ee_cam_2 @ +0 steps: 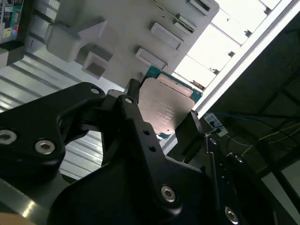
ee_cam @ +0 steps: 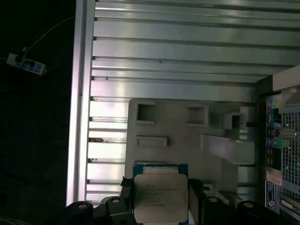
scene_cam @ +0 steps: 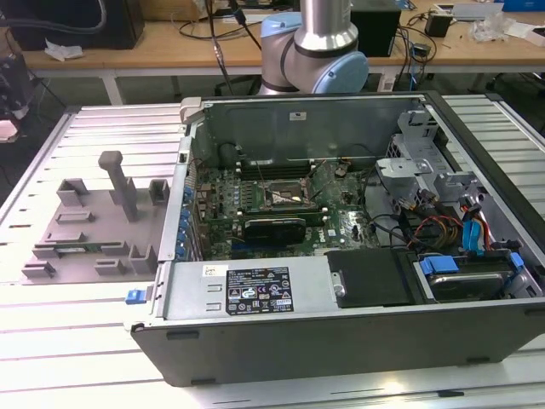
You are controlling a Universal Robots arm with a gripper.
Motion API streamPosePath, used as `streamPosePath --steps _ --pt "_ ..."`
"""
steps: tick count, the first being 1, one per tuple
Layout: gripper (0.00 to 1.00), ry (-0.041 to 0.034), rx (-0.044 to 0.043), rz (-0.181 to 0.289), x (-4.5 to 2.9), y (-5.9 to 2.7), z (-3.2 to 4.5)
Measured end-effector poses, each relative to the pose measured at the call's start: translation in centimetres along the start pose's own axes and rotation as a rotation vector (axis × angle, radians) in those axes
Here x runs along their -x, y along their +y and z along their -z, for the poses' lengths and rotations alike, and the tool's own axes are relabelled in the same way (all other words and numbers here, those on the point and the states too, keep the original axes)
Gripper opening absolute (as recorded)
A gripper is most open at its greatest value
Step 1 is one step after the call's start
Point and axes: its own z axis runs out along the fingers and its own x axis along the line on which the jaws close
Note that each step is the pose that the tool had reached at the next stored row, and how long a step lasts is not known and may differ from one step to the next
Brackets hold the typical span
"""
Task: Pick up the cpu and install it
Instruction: 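Pick up the cpu and move it towards the insertion slot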
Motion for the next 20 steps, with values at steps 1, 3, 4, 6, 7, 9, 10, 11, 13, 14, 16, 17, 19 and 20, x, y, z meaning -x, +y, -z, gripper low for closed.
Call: streamPosePath --steps 1,3,4,6,7,9,10,11,13,14,16,17,19,20 --pt "0.55 0.0000 0.0000 0.000 0.03 0.05 0.94" --pt "0.55 0.0000 0.0001 0.000 0.68 0.16 3.57" --pt "0.55 -0.0001 0.0001 0.000 0.87 0.16 3.56" --pt "0.55 0.0000 0.0001 0.000 1.36 0.14 3.55" --pt "0.55 0.0001 0.0001 0.000 1.59 0.13 3.54" --pt "0.55 0.0004 0.0001 0.000 2.13 0.11 3.52" --pt "0.55 0.0006 0.0001 0.000 2.38 0.10 3.52" --pt "0.55 0.0008 0.0001 0.000 2.59 0.09 3.51" --pt "0.55 0.0011 0.0001 0.000 3.04 0.08 3.50" --pt "0.55 0.0012 0.0001 0.000 3.43 0.06 3.48" --pt "0.55 0.0020 0.0001 0.000 4.23 0.04 3.46" --pt "0.55 0.0026 0.0001 0.000 4.83 0.02 3.44" --pt "0.55 0.0028 0.0002 0.000 5.20 0.01 3.43" --pt "0.55 0.0030 0.0001 0.000 5.52 -0.01 3.42"
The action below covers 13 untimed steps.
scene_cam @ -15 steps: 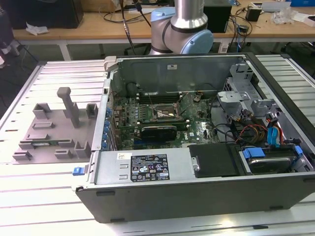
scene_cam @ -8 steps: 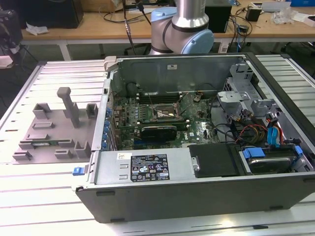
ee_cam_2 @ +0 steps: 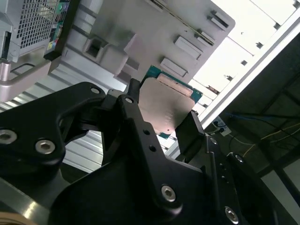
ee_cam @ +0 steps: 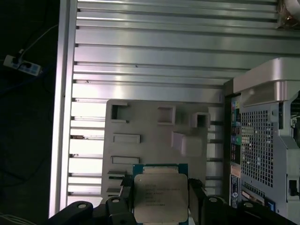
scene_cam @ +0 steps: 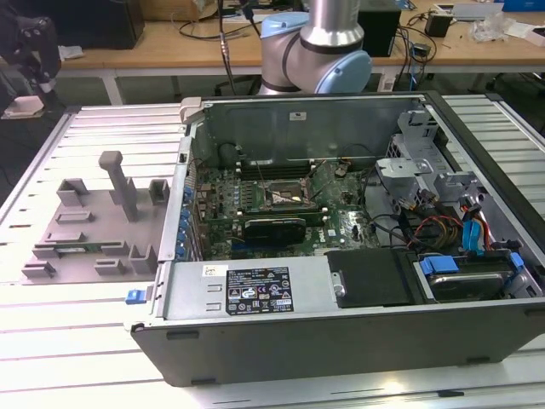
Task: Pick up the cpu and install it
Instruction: 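Pick up the cpu and move it towards the insertion slot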
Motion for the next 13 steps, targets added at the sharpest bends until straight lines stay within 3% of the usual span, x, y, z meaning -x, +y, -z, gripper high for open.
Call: streamPosePath --steps 2,12,13 --pt "0.55 0.0005 0.0000 0.000 0.83 -0.03 -0.02" --pt "0.55 0.0012 0.0000 0.000 2.94 -0.10 -0.08" --pt "0.55 0.0014 0.0000 0.000 3.41 -0.12 -0.09"
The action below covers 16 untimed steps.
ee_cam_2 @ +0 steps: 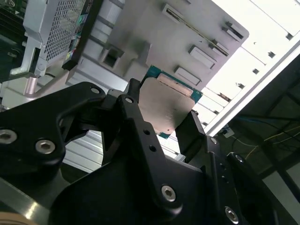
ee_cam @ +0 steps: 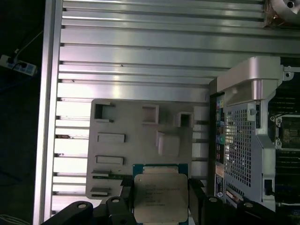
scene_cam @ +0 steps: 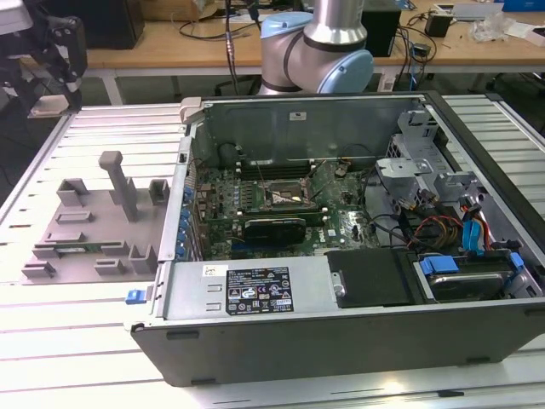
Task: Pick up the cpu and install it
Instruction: 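Pick up the cpu and move it towards the insertion slot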
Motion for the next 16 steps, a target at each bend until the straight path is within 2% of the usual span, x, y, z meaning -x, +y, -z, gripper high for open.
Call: streamPosePath --steps 3,8,9,11,12,16 --pt "0.55 0.0008 0.0001 0.000 1.73 -0.06 -0.05" --pt "0.55 0.0017 0.0000 0.000 3.33 -0.12 -0.08" --pt "0.55 0.0020 0.0001 0.000 3.99 -0.13 -0.11" --pt "0.55 0.0025 0.0001 0.000 4.64 -0.16 -0.12" --pt "0.55 0.0030 0.0001 0.000 5.24 -0.18 -0.13" --pt "0.55 0.0039 0.0001 0.000 6.66 -0.23 -0.18"
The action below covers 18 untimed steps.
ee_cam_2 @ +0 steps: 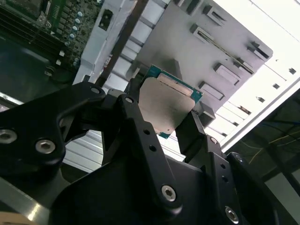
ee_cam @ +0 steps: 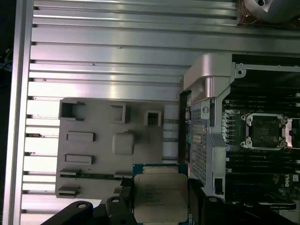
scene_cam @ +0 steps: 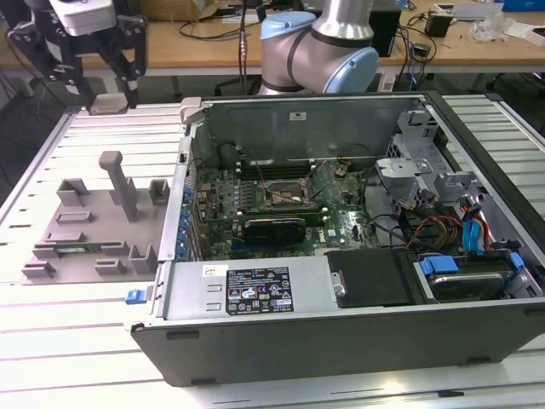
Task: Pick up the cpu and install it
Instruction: 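Pick up the cpu and move it towards the insertion slot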
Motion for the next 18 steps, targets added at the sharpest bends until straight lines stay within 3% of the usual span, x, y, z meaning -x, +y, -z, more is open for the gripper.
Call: streamPosePath --steps 6,18 --pt "0.55 0.0032 0.0001 0.000 3.78 -0.13 -0.08" --pt "0.55 0.0045 0.0001 0.000 7.15 -0.24 -0.16"
